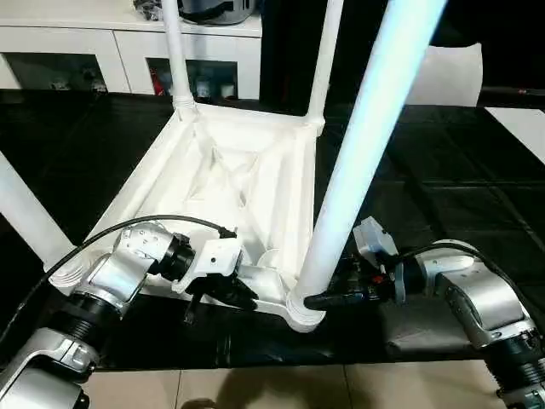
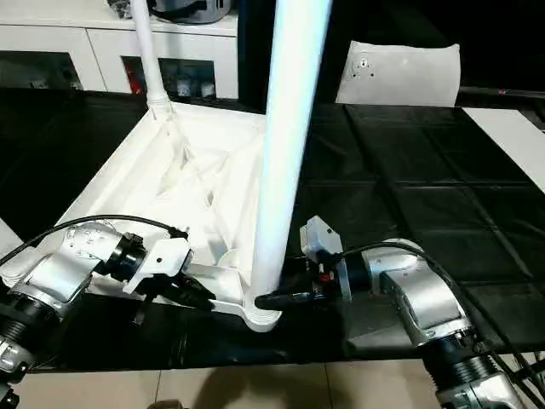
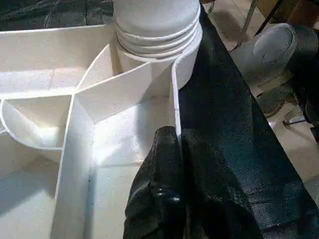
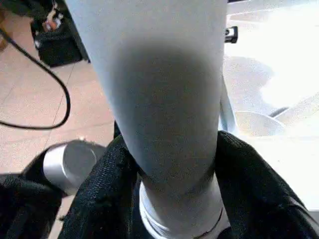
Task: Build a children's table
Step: Rotate leg to tighten
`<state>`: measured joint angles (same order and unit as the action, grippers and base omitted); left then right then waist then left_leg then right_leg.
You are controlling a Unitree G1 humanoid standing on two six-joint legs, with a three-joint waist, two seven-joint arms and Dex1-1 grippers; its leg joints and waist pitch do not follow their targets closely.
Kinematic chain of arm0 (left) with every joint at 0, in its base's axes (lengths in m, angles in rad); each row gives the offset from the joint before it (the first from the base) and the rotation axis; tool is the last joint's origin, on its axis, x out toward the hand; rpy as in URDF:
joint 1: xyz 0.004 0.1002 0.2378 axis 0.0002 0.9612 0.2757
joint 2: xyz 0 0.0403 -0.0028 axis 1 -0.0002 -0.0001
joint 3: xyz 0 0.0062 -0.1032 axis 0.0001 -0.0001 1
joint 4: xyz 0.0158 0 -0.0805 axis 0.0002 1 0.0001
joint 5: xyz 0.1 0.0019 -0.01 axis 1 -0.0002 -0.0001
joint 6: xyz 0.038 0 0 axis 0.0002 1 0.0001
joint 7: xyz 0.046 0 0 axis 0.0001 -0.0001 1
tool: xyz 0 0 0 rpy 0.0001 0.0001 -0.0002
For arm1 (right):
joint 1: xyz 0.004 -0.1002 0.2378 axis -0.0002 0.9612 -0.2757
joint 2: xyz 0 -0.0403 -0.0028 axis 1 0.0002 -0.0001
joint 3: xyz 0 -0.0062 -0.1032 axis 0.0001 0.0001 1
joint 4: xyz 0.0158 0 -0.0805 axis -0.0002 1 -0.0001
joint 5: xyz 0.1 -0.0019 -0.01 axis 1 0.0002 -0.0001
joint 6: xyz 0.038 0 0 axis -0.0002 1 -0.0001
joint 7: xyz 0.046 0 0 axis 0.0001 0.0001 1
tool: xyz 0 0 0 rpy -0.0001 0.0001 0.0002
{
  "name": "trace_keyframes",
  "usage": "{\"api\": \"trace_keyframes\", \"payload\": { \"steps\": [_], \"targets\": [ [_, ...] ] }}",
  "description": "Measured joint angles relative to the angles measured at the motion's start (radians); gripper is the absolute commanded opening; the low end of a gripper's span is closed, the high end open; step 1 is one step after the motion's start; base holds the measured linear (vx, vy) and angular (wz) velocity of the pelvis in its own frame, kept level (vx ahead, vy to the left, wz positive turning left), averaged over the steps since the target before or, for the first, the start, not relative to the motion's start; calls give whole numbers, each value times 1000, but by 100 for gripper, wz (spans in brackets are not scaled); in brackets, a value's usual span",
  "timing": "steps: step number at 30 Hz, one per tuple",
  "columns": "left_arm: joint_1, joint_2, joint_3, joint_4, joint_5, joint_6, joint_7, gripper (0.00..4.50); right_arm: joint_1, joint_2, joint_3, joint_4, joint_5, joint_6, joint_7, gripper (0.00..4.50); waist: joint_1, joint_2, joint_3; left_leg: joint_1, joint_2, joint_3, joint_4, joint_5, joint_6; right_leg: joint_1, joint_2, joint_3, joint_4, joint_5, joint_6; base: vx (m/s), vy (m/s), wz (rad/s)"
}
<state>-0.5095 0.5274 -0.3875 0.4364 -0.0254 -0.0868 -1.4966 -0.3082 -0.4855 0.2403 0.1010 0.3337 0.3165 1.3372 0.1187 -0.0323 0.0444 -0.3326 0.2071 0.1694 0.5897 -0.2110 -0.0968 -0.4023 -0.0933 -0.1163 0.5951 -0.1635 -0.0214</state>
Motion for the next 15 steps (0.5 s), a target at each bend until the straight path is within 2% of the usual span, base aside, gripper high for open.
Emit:
{"api": "trace_keyframes", "payload": {
  "steps": [4,6,7,10,12,13,14,15],
  "targets": [
    [28,4,21,-30,-1,31,27,0,49,32,-15,-48,12,29,-68,195,-4,1,-1,1,0,-1,0,0,-1,0,0,0,1,0,0,0,0,0],
    [58,2,48,-79,11,112,97,0,99,95,-42,-87,-9,44,-193,195,-7,3,-3,5,1,-1,-1,1,-2,3,1,0,1,0,0,0,0,0],
    [74,1,70,-96,23,150,141,0,118,143,-53,-99,-27,51,-272,195,-12,6,-4,8,1,-2,-1,2,-3,5,1,0,1,0,0,0,0,0],
    [97,-27,96,-147,58,261,250,0,125,233,-78,-107,-68,91,-456,193,-42,16,-4,14,0,-5,-1,2,-3,10,1,-5,-9,0,1,-37,4,-7],
    [128,-70,112,-198,72,346,335,0,129,293,-97,-116,-97,124,-583,193,-71,21,-2,17,1,-19,0,2,-3,22,1,-27,-30,0,1,-29,13,-6],
    [140,-87,117,-217,77,378,367,0,129,316,-105,-119,-109,139,-631,193,-86,29,0,19,4,-28,1,1,-3,32,1,-47,-49,-1,1,0,0,0],
    [147,-109,119,-232,82,404,400,0,127,336,-113,-120,-121,149,-677,193,-101,40,5,17,17,-34,-1,1,-2,49,1,-69,-69,-2,3,0,0,0],
    [150,-120,119,-241,83,424,421,0,126,354,-117,-122,-132,157,-711,193,-104,47,11,17,20,-38,-2,1,-2,52,2,-68,-49,-17,8,-67,16,-1]
  ]
}}
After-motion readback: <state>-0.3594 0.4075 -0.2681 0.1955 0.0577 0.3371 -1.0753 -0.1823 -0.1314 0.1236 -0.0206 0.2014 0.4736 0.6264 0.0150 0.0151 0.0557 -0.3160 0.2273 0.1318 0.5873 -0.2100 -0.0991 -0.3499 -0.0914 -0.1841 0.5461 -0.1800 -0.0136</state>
